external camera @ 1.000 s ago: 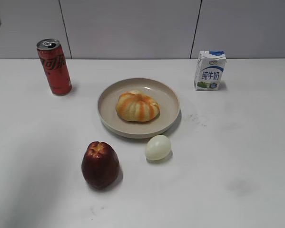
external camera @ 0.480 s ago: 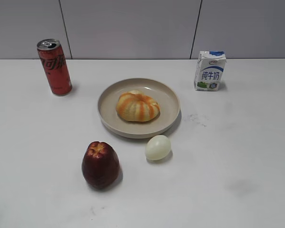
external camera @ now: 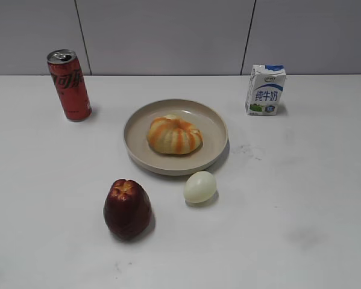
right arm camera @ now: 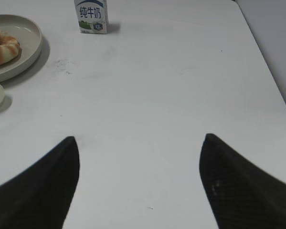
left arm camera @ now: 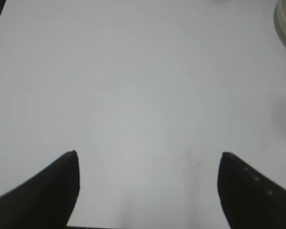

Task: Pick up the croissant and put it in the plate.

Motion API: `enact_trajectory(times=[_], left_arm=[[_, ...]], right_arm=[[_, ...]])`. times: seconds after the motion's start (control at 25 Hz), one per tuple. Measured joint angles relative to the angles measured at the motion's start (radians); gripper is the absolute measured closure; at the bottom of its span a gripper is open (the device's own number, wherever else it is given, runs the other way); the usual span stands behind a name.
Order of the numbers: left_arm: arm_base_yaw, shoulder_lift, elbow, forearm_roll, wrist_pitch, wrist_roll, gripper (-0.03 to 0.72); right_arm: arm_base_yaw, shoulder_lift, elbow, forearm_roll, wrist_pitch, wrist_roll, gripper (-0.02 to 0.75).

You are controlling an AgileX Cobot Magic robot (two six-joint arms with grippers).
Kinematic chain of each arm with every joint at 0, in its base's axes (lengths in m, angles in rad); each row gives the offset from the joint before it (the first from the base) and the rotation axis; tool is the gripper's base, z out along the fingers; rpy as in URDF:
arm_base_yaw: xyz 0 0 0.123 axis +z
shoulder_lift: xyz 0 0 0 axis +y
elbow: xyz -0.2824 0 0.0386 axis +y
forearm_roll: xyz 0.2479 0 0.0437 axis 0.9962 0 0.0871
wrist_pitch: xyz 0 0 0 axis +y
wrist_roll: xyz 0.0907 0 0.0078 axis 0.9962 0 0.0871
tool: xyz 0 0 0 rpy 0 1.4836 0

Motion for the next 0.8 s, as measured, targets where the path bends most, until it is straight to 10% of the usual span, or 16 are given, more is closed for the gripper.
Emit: enact_trajectory(times=[0.8], left_arm=[[0.011, -0.039, 0.046, -0.072, -0.075, 0.085, 0.161]], right_arm=[[0.000, 0.000, 0.000, 0.000, 0.000, 0.000, 0.145]])
